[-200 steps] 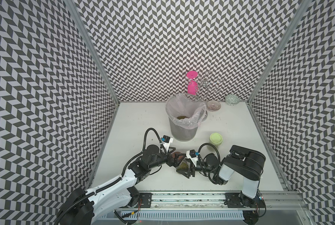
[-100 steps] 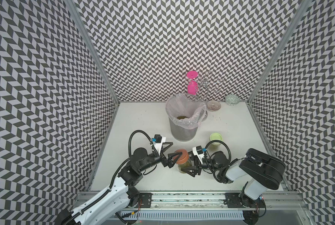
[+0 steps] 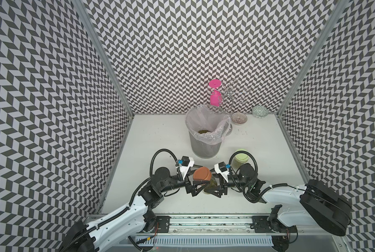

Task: Empty moldy mung beans from jars
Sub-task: Unscrew the lid from the jar.

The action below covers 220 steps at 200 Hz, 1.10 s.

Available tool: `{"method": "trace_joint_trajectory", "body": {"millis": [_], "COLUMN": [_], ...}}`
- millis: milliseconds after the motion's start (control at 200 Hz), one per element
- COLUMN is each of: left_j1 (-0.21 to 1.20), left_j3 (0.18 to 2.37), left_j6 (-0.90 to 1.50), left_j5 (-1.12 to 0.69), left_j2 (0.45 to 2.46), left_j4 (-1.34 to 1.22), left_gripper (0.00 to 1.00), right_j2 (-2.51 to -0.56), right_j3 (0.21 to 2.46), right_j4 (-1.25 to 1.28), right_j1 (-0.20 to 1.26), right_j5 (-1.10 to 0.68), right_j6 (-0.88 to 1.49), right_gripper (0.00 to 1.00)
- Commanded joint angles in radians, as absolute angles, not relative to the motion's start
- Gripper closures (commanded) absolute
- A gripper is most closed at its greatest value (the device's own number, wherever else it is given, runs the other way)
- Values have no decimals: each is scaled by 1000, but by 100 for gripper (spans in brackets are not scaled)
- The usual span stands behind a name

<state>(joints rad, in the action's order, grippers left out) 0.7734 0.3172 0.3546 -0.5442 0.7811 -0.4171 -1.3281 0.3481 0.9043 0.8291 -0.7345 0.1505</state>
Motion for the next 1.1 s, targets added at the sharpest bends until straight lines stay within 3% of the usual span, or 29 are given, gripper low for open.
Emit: {"method": "trace_joint_trajectory", "body": {"millis": [0, 220, 471, 671, 951, 1096], "left_j1": [791, 806, 808, 815, 820, 821], "left_j3": [335, 340, 346, 355, 399, 438], "left_j6": [330, 320, 317, 326, 388, 432], "left_j5": [-586, -585, -578, -530, -371, -275], "left_j2": [782, 803, 828, 854, 906, 921], "left_j4": [-440, -439, -436, -422, -334, -239], "left_gripper": [0, 1, 31, 43, 63, 68], "right_j2": [-1299, -1310, -1307, -1277, -1259, -1241], "right_j3": [381, 391, 388, 378, 348, 305], "right_j4": [937, 928, 912, 903, 943, 1025], "right_j1": [813, 796, 798, 806, 896, 929], "right_j5": [-749, -791, -780, -716, -486, -371], "right_j6": [120, 119, 97, 75, 3, -14], "right_gripper": [45, 46, 47, 48, 50, 51]}}
